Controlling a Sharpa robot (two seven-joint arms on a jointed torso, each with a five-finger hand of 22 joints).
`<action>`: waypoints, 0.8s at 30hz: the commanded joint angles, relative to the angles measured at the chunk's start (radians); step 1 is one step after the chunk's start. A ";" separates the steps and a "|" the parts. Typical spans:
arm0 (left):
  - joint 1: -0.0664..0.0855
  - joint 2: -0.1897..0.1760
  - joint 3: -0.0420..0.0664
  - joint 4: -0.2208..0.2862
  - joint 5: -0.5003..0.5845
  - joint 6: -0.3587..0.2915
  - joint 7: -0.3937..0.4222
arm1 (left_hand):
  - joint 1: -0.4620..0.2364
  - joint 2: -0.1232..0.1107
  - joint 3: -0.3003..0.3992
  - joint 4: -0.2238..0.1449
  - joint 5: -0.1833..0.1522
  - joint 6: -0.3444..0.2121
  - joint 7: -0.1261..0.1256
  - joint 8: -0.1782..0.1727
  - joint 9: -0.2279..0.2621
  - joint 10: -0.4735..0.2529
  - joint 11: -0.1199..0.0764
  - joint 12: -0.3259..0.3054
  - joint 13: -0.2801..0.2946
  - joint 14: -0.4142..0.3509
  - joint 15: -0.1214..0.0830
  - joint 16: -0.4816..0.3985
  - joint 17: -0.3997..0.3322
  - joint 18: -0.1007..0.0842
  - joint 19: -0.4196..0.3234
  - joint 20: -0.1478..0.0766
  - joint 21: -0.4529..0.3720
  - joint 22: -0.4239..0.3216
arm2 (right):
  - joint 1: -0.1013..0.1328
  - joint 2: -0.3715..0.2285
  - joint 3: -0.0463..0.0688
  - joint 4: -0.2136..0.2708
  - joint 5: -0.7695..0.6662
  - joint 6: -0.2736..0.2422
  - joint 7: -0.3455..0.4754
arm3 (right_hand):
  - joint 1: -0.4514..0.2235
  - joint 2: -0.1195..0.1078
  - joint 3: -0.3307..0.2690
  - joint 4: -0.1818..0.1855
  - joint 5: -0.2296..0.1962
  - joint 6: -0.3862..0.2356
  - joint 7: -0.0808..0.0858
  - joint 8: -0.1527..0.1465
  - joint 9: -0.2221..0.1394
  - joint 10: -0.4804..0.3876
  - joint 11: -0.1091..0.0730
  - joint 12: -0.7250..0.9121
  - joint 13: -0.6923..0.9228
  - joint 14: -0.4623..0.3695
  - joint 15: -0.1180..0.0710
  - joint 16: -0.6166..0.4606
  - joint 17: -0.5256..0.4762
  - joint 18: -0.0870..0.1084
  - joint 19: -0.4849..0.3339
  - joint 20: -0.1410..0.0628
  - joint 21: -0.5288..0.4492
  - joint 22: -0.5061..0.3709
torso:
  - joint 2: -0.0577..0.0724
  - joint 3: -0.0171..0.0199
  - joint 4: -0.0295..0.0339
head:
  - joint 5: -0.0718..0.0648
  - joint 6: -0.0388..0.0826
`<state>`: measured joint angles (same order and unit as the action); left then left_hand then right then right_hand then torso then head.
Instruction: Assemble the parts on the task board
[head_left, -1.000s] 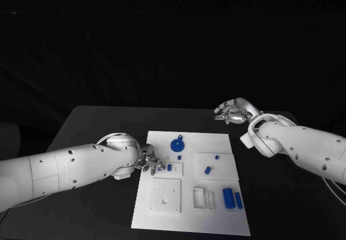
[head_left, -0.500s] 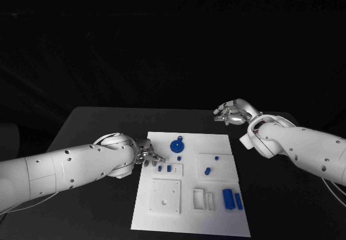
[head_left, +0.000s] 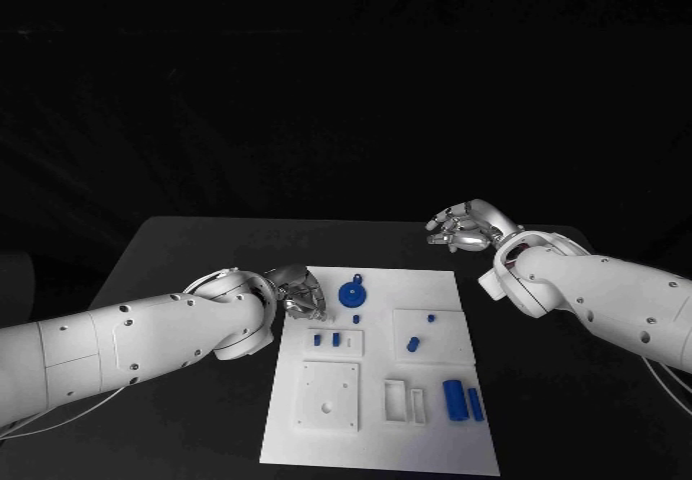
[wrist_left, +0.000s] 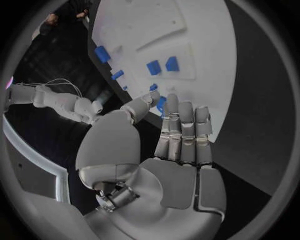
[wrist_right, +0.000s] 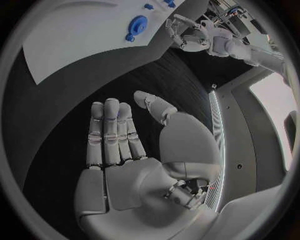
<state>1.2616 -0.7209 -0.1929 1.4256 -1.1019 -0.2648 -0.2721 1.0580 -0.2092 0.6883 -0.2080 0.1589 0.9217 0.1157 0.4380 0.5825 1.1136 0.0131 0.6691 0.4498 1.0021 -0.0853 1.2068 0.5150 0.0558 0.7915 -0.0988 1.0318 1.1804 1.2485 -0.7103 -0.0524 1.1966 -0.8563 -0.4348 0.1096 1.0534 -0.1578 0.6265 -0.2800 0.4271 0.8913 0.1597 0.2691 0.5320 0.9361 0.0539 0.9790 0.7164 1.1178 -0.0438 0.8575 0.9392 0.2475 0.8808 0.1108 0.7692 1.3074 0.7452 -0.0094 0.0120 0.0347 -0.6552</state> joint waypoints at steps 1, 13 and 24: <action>0.000 0.013 0.001 0.004 0.003 -0.138 0.247 | 0.072 0.004 0.003 -0.050 -0.001 -0.020 0.008 -0.007 -0.007 -0.037 0.023 -0.052 -0.030 -0.023 0.021 -0.016 -0.009 -0.011 -0.024 -0.065 -0.019 -0.003 | -0.001 -0.001 0.000 -0.002 -0.005 0.010 0.008 | 0.005 -0.005 0.000 0.002 0.006 -0.002 0.003 -0.005 0.001 -0.003 0.000 0.003 -0.001 -0.007 0.002 0.005 -0.001 0.014 -0.001 0.006 -0.004 0.019 | 0.000 -0.0004 0.0001 | -0.004 0.003; 0.001 0.089 0.003 -0.029 -0.228 -0.048 0.225 | 0.160 -0.005 -0.031 -0.066 -0.050 -0.027 0.017 -0.049 -0.045 -0.032 0.065 -0.272 -0.157 0.001 0.055 0.013 -0.008 0.020 0.006 -0.030 -0.017 0.017 | -0.001 0.001 0.000 0.000 -0.005 0.010 0.008 | 0.005 -0.003 0.000 0.002 0.008 -0.002 0.002 -0.005 0.001 -0.002 0.000 0.004 -0.002 -0.006 0.002 0.006 -0.002 0.014 0.000 0.006 -0.004 0.020 | 0.001 -0.0002 -0.0011 | -0.012 0.006; -0.012 0.173 0.001 -0.118 -0.339 -0.009 0.227 | 0.152 -0.025 -0.044 -0.044 -0.101 -0.034 0.023 -0.078 -0.061 -0.019 0.070 -0.342 -0.187 0.017 0.058 0.037 -0.004 0.031 0.027 -0.028 -0.009 0.027 | -0.001 0.003 0.000 0.003 -0.006 0.010 0.008 | 0.019 -0.006 0.002 -0.008 0.010 -0.001 0.002 -0.004 0.002 -0.003 -0.001 0.006 -0.003 -0.007 0.001 0.007 -0.003 0.014 -0.001 0.004 -0.003 0.020 | 0.001 0.0006 -0.0021 | -0.015 0.009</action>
<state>1.2496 -0.5549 -0.1928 1.3114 -1.3861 -0.3000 -0.0632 1.2071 -0.2258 0.6444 -0.2549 0.0625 0.8859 0.1336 0.3655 0.5221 1.0952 0.0784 0.3267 0.2630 1.0160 -0.0275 1.2385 0.5111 0.0770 0.8121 -0.0933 1.0182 1.2060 1.2481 -0.7069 -0.0524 1.1987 -0.8562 -0.4348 0.1098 1.0626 -0.1671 0.6294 -0.2829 0.4308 0.8918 0.1592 0.2692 0.5329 0.9361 0.0539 0.9790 0.7145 1.1178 -0.0438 0.8615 0.9374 0.2475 0.8808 0.1108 0.7692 1.3074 0.7465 -0.0096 0.0107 0.0209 -0.6452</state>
